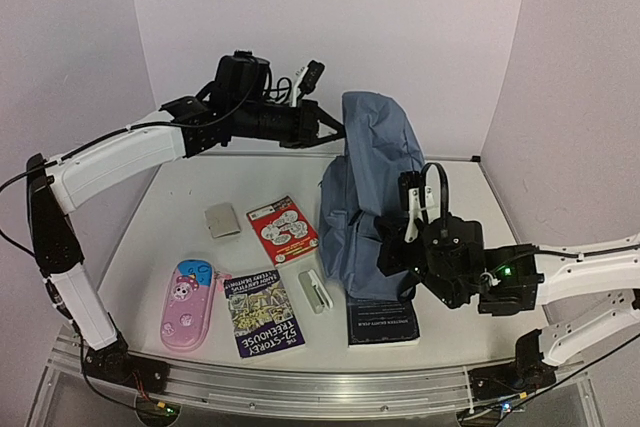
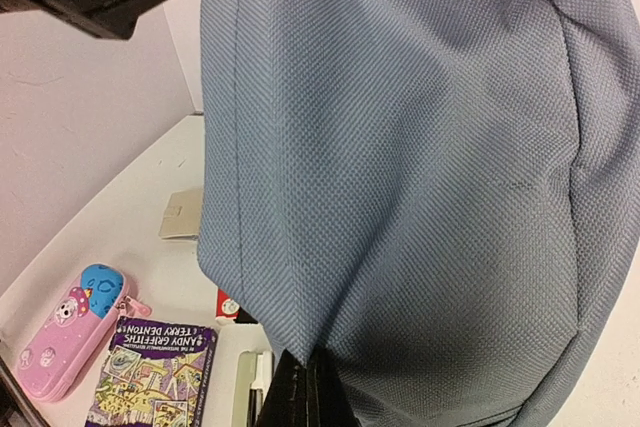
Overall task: Pack the student bag
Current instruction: Unzip the student bag at the center of the board.
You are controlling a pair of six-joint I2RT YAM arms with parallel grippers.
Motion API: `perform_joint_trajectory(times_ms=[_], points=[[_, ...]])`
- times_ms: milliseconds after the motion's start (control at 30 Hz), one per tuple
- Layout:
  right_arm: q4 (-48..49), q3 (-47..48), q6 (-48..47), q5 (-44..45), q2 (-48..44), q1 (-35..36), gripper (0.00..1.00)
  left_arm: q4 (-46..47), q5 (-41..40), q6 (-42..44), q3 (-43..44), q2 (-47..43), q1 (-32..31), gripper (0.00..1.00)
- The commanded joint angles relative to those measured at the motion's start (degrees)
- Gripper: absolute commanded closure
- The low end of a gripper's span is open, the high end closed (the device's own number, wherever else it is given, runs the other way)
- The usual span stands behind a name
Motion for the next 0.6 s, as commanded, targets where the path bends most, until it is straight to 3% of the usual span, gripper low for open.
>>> perform_joint_trajectory(times_ms=[0, 333, 433, 467, 567], points=[[-0.4, -1.5, 0.4, -3.2, -1.8, 0.4, 1.0, 2.6, -1.2, 1.0, 7.6, 1.4, 4.7, 1.0], [-0.2, -2.7, 1.3, -7.6, -5.3, 0.4, 1.0, 2.3, 3.8, -0.8, 13.8, 7.1, 12.4, 1.0], [-0.3, -2.4, 1.9, -7.5, -6.1, 0.5, 1.0, 2.9, 8.7, -0.9, 14.9, 8.4, 12.6, 1.0], [-0.3, -2.1, 2.0, -7.4, -6.1, 0.4, 0.98, 3.4, 11.5, -1.2, 14.9, 8.7, 12.6, 1.0], [-0.6, -0.4, 2.3, -6.4, -5.9, 0.5, 0.74, 5.1, 18.3, -2.0, 13.4, 9.1, 12.5, 1.0]])
